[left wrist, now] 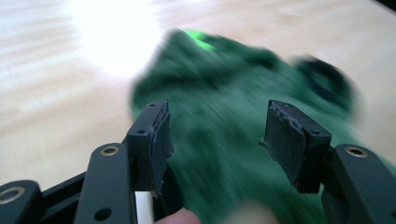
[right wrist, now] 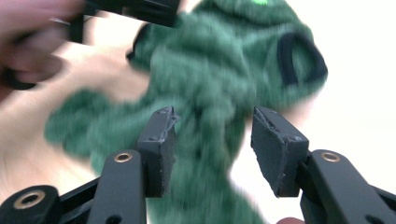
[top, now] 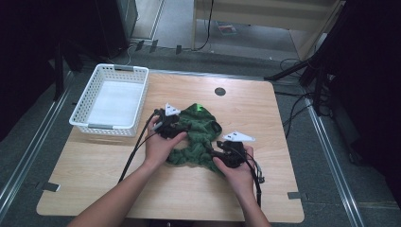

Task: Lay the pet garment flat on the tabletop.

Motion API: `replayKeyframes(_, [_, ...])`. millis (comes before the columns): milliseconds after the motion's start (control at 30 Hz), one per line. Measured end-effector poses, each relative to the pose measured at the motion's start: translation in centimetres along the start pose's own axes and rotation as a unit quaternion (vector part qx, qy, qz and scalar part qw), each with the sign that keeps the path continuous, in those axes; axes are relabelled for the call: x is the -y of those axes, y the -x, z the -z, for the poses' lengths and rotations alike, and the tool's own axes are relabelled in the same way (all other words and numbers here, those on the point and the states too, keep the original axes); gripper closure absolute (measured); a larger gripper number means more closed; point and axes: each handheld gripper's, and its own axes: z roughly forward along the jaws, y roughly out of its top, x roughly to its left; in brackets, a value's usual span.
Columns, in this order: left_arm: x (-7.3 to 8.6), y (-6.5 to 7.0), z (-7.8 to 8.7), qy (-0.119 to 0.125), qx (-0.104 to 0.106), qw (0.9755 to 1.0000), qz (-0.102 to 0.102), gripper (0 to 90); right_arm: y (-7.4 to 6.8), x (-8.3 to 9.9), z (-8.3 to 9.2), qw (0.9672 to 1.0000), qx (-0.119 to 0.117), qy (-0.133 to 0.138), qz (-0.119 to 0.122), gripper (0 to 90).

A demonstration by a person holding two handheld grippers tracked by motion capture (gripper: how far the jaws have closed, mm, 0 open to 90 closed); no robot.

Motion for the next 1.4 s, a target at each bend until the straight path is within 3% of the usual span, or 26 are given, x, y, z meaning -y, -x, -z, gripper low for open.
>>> replayKeyframes(100, [2.1,1.2,1.6,-0.029,0.036,0.9986,-0.027,40.0,0.0,1.6,0.6,0.9999,0.004,-0.010,0.000,46.4])
replayKeyframes(167, [3.2,1.5,2.6,-0.032,0.032,0.9984,-0.034,38.8,0.1,2.3,1.0,0.9998,0.011,-0.015,-0.004,43.2])
replayKeyframes(300, [5.8,0.8,4.5,-0.024,0.030,0.9993,-0.008,40.0,0.6,3.6,2.1,0.9996,0.020,-0.012,-0.017,45.9])
replayKeyframes(400, [7.1,0.6,4.7,-0.036,0.020,0.9990,-0.018,51.0,1.1,4.5,2.4,0.9997,0.006,-0.020,-0.013,60.6])
replayKeyframes(433, [7.4,0.6,4.7,-0.040,0.020,0.9988,-0.022,59.4,1.4,4.8,2.2,0.9996,0.005,-0.027,-0.011,64.8])
replayKeyframes(533, [8.0,0.9,4.7,-0.044,0.033,0.9980,-0.030,76.4,2.1,5.1,1.5,0.9995,0.010,-0.025,-0.016,71.1])
replayKeyframes(667, [8.5,1.0,4.8,-0.037,0.035,0.9982,-0.030,80.1,2.3,4.7,0.8,0.9993,0.029,-0.019,-0.009,72.6])
replayKeyframes(767, [8.8,0.7,5.0,-0.031,0.035,0.9988,-0.018,75.5,2.5,4.5,0.5,0.9993,0.034,-0.014,-0.010,72.4])
replayKeyframes(867, [9.0,0.4,5.5,-0.005,0.036,0.9993,-0.008,58.9,2.5,4.5,0.6,0.9997,0.024,-0.007,-0.006,60.9])
replayKeyframes(967, [9.6,0.3,6.6,0.027,0.044,0.9986,-0.015,46.2,2.9,4.8,1.6,0.9995,0.000,0.027,-0.013,47.8])
replayKeyframes(1100, [10.4,-0.5,8.5,0.062,0.044,0.9970,-0.014,35.4,3.7,4.9,3.5,0.9976,0.002,0.067,-0.017,35.8])
replayKeyframes(1233, [11.1,-2.3,11.1,0.094,0.016,0.9955,0.001,28.1,4.9,4.9,5.2,0.9965,0.009,0.080,-0.021,14.5])
replayKeyframes(1367, [11.7,-4.4,13.8,0.114,-0.013,0.9931,0.022,17.3,5.6,5.2,6.6,0.9954,0.036,0.088,-0.014,0.0])
replayKeyframes(1400, [11.8,-4.7,14.3,0.117,-0.017,0.9926,0.026,14.2,5.8,5.4,7.1,0.9952,0.037,0.089,-0.016,0.0])
